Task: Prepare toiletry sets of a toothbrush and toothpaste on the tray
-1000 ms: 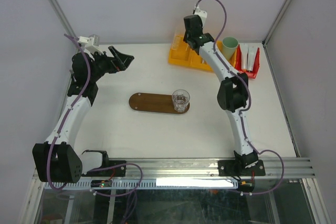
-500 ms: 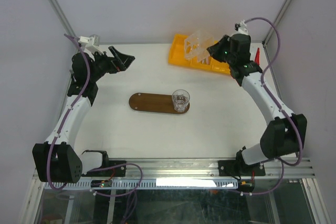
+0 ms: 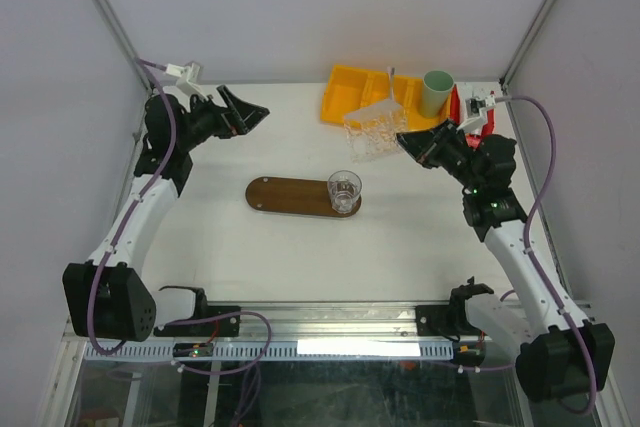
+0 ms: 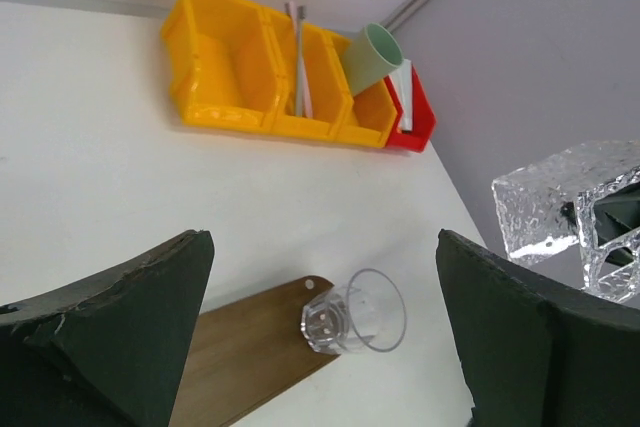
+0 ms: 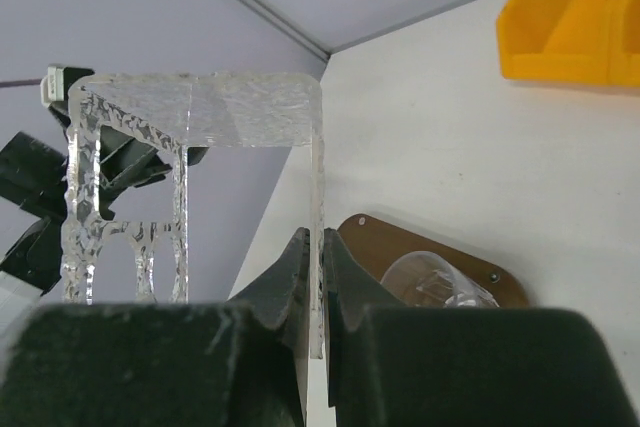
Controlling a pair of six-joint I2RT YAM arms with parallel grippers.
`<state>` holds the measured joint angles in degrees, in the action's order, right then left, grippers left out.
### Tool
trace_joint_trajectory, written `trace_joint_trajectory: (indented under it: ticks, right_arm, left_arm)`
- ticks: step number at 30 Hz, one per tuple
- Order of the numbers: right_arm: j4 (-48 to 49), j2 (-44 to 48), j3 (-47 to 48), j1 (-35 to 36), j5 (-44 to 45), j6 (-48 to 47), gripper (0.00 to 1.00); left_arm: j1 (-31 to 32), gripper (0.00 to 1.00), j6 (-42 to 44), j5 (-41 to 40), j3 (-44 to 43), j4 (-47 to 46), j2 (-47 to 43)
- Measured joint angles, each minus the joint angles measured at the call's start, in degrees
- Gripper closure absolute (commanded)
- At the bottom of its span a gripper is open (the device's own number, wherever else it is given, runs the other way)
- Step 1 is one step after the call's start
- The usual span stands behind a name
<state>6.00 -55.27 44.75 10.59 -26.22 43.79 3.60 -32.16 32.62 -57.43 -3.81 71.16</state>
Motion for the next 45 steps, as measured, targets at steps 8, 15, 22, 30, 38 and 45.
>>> trace_joint_trajectory:
  ticks: [8,15,22,30,38,45]
  right_arm:
    - [6.84,5.92,-6.58,0.09,-3.43,2.45,1.0]
    - [9.01,7.67,-8.59,3.72,-3.82,2.91,1.0]
    - [12.28,6.1,-9.66,13.0,-4.28,3.08,1.0]
    - [15.19,2.08,-10.34,20.33,15.96,5.35,1.0]
    - [14.82,-2.45,-10.16,20.85,23.26,5.14,1.0]
    - [18.47,-5.44,-9.62,20.92,23.85,4.07,1.0]
  left_arm:
    - [8.9,0.03,-0.55,-1.79,-0.87,3.5,-5.79]
    - [19.3,0.22,-3.67,-12.52,1.22,6.99,-18.45]
    - [30.1,0.36,-4.92,-28.09,-1.14,13.27,-17.27]
    - [41.4,0.15,-4.96,-46.36,-2.21,17.64,-16.31]
    - [41.42,0.3,-5.35,-55.12,-2.49,18.84,-17.88]
    - [41.42,0.35,-6.03,-53.42,-6.05,18.95,-9.07]
